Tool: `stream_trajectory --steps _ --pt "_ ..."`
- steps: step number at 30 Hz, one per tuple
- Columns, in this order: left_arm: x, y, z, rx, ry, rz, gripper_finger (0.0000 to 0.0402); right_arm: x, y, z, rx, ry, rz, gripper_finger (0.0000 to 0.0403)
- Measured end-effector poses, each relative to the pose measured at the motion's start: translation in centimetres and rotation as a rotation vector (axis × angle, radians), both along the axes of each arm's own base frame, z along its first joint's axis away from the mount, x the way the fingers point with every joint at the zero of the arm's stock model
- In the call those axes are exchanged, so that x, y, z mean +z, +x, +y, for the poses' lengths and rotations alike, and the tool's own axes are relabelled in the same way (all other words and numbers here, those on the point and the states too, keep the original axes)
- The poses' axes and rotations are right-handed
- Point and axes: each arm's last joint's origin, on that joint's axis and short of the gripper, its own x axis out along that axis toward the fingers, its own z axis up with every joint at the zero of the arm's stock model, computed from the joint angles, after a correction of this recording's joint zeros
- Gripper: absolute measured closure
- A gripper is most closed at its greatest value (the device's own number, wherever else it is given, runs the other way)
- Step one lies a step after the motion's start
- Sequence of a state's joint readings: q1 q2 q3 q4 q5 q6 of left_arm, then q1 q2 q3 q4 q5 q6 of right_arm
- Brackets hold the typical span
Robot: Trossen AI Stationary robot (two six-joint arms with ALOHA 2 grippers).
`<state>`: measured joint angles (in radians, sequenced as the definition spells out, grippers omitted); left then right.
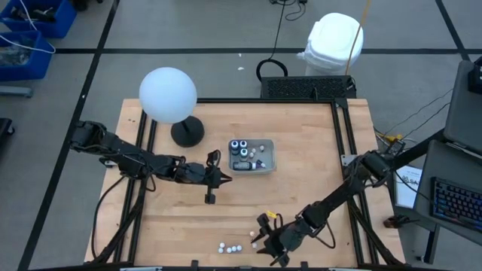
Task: Pick & Place food coloring
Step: Put the small red food coloring bottle into the gray bin
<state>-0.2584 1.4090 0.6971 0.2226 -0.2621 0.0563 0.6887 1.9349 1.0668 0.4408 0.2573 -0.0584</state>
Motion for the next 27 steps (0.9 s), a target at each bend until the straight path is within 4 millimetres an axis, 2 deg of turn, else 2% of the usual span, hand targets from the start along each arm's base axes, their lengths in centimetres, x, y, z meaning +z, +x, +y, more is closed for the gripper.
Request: stream_trajectory --steps 7,22,27 --pt "-0.2 -0.1 0.0 0.017 -0.031 0.016 0.0378 -2.0 0.2 0.2 -0.017 0.001 0.036 0.0236" --pt "-0.2 -0.2 -0.3 0.006 -0.026 0.016 0.0378 -2.1 0.3 -0.1 -0.068 0.053 0.083 0.0236" --pt "-0.2 -0.2 -0.3 0.005 -0.025 0.016 0.0378 -2.3 0.3 -0.2 -0.132 0.068 0.082 0.0236"
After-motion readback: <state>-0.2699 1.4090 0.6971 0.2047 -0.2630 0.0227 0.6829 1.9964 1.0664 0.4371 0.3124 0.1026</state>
